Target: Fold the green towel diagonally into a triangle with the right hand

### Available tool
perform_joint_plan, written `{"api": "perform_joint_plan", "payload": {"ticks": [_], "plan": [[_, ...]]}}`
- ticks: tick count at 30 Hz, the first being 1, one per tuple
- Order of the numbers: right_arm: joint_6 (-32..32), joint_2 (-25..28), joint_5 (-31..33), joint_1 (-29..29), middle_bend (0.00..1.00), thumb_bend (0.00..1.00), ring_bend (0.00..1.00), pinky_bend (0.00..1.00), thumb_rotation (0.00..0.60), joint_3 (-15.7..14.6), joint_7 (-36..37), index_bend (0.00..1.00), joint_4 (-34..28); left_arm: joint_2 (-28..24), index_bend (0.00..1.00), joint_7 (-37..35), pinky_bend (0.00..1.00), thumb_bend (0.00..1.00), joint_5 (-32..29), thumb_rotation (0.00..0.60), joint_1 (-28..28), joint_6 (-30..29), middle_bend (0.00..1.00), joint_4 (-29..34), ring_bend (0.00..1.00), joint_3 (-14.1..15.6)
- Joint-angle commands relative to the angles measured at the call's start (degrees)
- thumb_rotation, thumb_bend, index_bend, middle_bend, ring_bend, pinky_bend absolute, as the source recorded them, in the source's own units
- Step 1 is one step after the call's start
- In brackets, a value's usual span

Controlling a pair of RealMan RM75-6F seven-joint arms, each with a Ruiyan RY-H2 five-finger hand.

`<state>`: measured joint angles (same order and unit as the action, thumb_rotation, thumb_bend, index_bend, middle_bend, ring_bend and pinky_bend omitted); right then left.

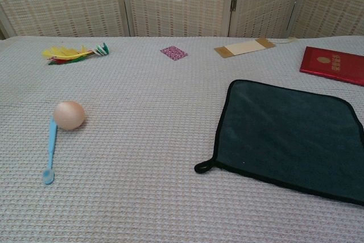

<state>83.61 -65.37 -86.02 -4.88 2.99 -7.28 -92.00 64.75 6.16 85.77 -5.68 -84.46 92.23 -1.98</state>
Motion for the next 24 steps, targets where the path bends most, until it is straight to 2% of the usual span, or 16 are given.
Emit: {"api": "perform_joint_plan", "payload": {"ticks": [1,6,9,11,18,21,24], "plan": [[-0.44,-0.13,0.62,-0.14,0.00,0.47,0.00,0.00,0.600,0.18,-0.07,0.00,0.23,-0.12,0.07,-0.22,0.00,0.66,-0.40,0.600,-0.21,0.59,0.13,0.04,0.02,-0.04],[-2.18,-0.80,1.83,-1.24,0.00,0.47,0.00,0.00,0.600,0.88,-0.78,0.00,1.32,-0.43,0.07,-0.92,0.00,0.66,-0.76,0.600,-0.38,0.83,0.13,0.13,0.02,-0.31],[-7.28,0.15,2.55,-4.92,0.00,0.47,0.00,0.00,0.600,2.33,0.03,0.00,1.79,-0.71,0.07,-1.46,0.00,0.66,-0.87,0.600,-0.44,1.14,0.13,0.32,0.02,-0.24],[-10.80,1.20,3.43,-8.30,0.00,0.47,0.00,0.00,0.600,4.45,-0.23,0.02,2.06,-0.79,0.07,-1.81,0.00,0.66,-0.59,0.600,-0.48,1.00,0.13,0.35,0.02,-0.25],[-26.92,1.72,12.16,-21.26,0.02,0.47,0.04,0.00,0.600,11.38,-4.21,0.31,3.92,-0.71,0.07,-2.42,0.00,0.62,0.20,0.600,-0.33,0.49,0.13,0.22,0.02,0.04],[-32.77,-2.01,15.45,-27.37,0.06,0.47,0.06,0.00,0.600,13.57,-4.89,0.42,8.77,-0.86,0.07,-3.01,0.00,0.62,-0.21,0.600,-0.39,0.91,0.13,0.21,0.02,0.00],[-36.60,-7.36,17.88,-32.16,0.09,0.47,0.07,0.00,0.600,14.76,-4.55,0.48,15.92,-0.75,0.07,-3.65,0.00,0.62,-0.53,0.600,-0.60,1.16,0.13,-0.17,0.02,-0.26]]}}
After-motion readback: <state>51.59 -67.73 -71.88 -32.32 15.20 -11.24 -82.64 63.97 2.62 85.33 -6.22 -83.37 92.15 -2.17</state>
